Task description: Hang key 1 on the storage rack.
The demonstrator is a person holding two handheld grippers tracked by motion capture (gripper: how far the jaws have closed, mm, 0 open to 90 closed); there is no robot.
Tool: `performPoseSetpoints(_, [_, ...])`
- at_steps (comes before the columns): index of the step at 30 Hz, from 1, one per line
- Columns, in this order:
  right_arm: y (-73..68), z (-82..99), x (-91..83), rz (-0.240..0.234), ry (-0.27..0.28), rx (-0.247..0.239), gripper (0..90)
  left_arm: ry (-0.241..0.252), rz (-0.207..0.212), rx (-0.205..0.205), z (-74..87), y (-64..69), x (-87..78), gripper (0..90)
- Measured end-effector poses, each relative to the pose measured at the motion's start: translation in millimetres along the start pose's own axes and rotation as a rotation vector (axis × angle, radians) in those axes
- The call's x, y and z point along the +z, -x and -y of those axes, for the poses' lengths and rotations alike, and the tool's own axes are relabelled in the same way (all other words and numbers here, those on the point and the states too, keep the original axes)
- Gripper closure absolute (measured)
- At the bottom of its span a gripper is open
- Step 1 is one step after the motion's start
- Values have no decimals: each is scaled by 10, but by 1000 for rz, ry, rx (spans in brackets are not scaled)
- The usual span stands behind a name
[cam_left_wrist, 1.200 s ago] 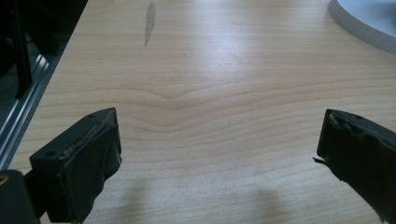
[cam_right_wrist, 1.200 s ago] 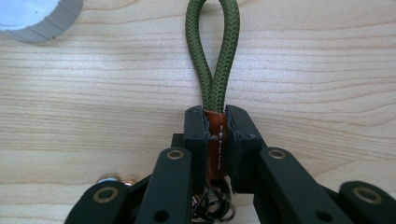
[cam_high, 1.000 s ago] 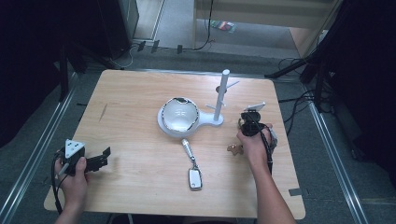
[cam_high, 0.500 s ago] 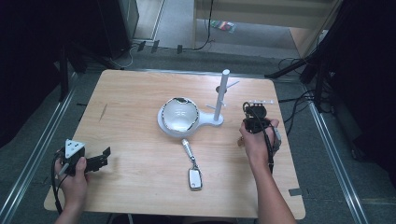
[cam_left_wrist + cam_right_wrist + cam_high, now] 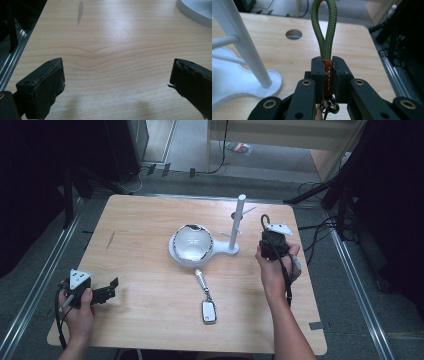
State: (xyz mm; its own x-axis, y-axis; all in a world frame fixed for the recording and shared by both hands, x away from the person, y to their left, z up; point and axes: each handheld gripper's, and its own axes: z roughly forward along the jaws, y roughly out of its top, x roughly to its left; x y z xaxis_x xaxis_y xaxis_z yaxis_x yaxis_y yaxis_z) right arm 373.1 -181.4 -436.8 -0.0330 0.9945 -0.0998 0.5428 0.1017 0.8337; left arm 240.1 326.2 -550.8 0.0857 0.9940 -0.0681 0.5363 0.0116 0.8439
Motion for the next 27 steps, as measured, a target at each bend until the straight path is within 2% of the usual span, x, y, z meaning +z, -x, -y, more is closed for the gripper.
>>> performPoseSetpoints(3, [-32, -11, -38, 11, 60, -10, 819, 0, 1, 0, 0, 0, 0, 0])
performPoseSetpoints(11, [-90, -36, -71, 39, 147, -45, 818, -1, 1, 1, 0, -1, 0, 0])
performPoseSetpoints(27, [-168, -106, -111, 35, 174, -62, 818, -1, 1, 0, -1, -2, 1, 0])
